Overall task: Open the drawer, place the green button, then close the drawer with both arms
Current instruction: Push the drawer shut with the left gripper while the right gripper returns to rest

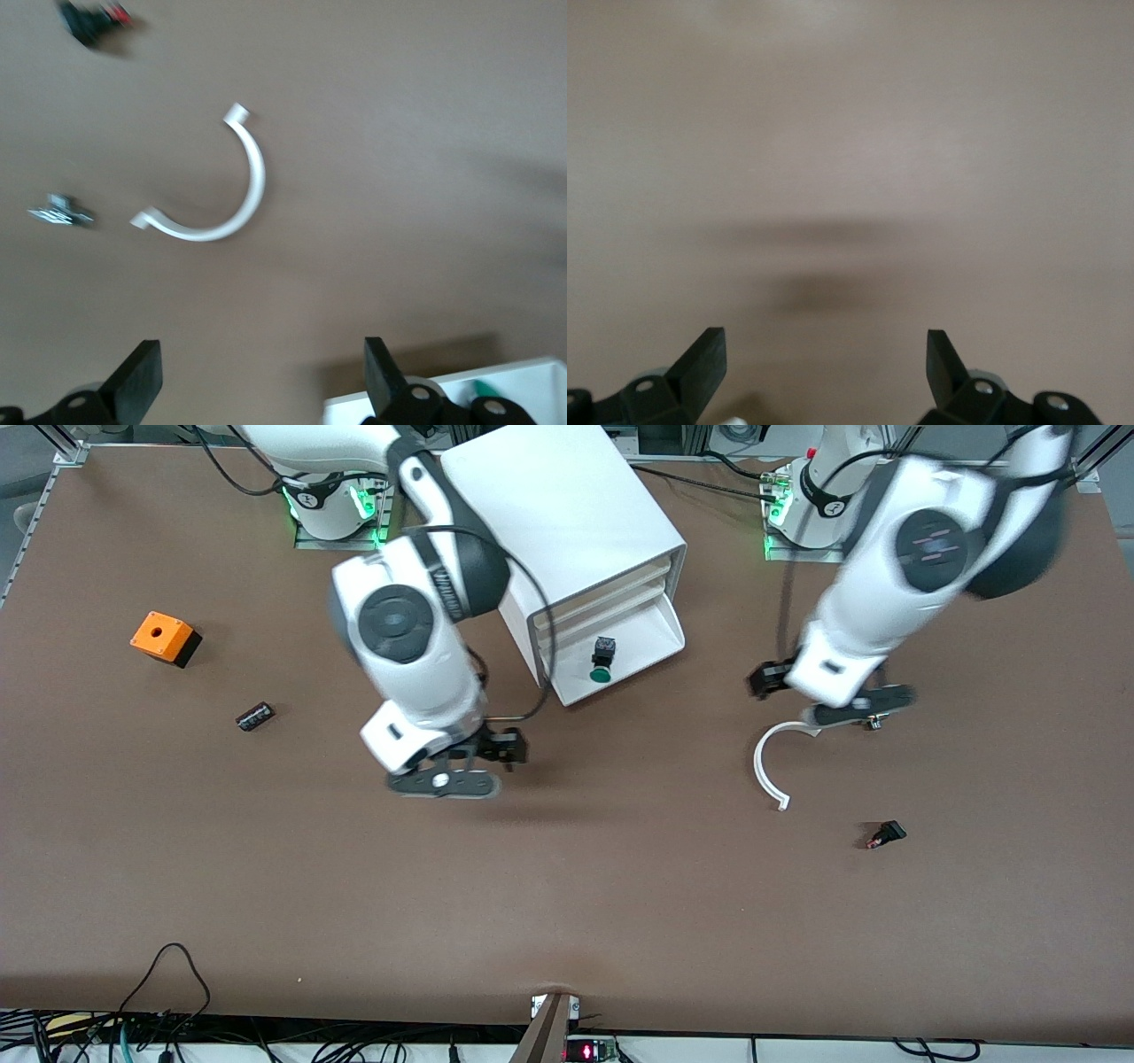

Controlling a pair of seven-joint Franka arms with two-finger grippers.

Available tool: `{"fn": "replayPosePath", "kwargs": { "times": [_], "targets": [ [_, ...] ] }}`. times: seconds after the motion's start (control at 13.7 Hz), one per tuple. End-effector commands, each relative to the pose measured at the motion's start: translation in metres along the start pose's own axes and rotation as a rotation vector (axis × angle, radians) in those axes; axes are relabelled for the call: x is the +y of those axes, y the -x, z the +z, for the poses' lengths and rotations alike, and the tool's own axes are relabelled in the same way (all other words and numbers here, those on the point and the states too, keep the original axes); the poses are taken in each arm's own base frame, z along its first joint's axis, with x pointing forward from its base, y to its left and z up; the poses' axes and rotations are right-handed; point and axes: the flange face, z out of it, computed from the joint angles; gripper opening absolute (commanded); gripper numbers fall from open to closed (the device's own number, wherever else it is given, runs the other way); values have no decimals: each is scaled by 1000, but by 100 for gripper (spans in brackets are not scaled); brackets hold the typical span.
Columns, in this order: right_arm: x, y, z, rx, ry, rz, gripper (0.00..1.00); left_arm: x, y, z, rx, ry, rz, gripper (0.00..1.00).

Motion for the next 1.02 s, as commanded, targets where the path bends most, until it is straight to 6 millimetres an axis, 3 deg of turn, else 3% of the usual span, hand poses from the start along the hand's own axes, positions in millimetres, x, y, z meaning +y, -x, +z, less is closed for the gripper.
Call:
{"fn": "replayPosePath", "kwargs": {
  "times": [0.0,0.22,0.37,0.51,0.8,0.95],
  "targets": [
    [60,-19,-21,-57,-50,-76,100,51,18,57,-28,6,-122,100],
    [148,-32,-51,-82,-96,-187,100,96,41,117,-35,36,-205,100],
    [217,-24,-67,-81,-140,-258,100,105,56,161,-18,77,-208,100],
    [262,-6,-90,-73,-155,-310,100,113,70,199,-44,79,-190,100],
    [309,69,-132,-69,-113,-325,100,133,102,212,-163,113,-229,100],
    [314,91,-145,-66,-79,-343,100,142,118,212,-210,125,-224,100]
  ]
}}
